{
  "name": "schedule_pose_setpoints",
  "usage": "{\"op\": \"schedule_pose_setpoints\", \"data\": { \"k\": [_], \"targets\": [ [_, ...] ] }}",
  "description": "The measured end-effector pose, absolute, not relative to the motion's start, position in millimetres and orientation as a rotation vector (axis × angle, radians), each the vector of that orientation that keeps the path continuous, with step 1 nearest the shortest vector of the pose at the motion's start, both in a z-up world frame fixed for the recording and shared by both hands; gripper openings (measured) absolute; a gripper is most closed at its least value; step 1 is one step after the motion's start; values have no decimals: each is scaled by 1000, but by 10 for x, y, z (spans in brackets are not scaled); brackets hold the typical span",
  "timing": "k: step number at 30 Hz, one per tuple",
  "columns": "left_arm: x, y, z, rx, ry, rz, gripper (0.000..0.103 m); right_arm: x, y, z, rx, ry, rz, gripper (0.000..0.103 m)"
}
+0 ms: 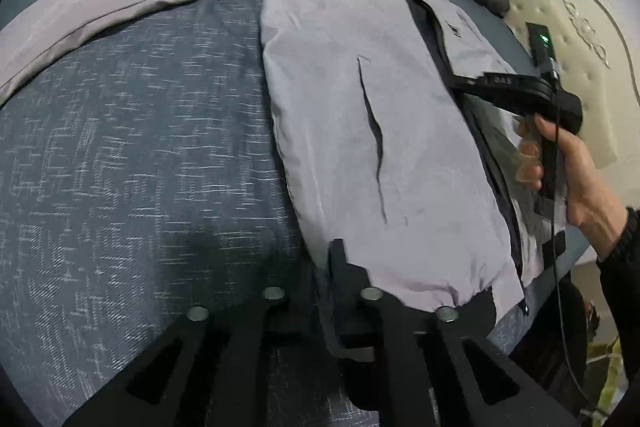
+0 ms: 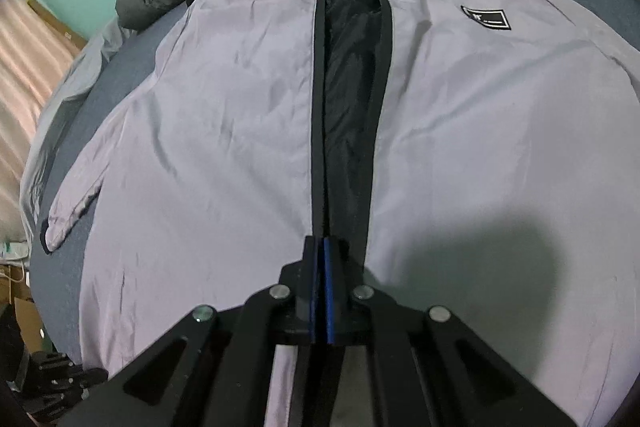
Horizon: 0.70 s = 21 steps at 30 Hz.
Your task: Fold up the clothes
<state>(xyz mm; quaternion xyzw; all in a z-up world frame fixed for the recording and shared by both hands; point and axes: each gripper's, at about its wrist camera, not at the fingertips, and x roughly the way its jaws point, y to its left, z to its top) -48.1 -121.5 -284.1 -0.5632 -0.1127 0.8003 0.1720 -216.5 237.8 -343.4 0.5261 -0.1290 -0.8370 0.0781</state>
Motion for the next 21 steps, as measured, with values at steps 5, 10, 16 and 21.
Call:
{"op": "schedule_pose_setpoints", "data": {
  "k": [5,10,16,21],
  "targets": [
    [-501,-1256,-2618,-1543,-293,2357,37,-2070,2496,-3154,1477,-387,-2579,4],
    [-563,-1188,-2502,-1466,-253,2404,48,-1939,2842,-2802,1357,-497,-2597,10],
    [-598,-1143,-2521,-1436,-279,2446,62,-1595,3628,-2498,1347,-545,-2745,32],
    [-648,-1059,-2539,-1431,-275,2459,63,-1218,4579,-2350,1369,-630,-2855,40]
  ]
}}
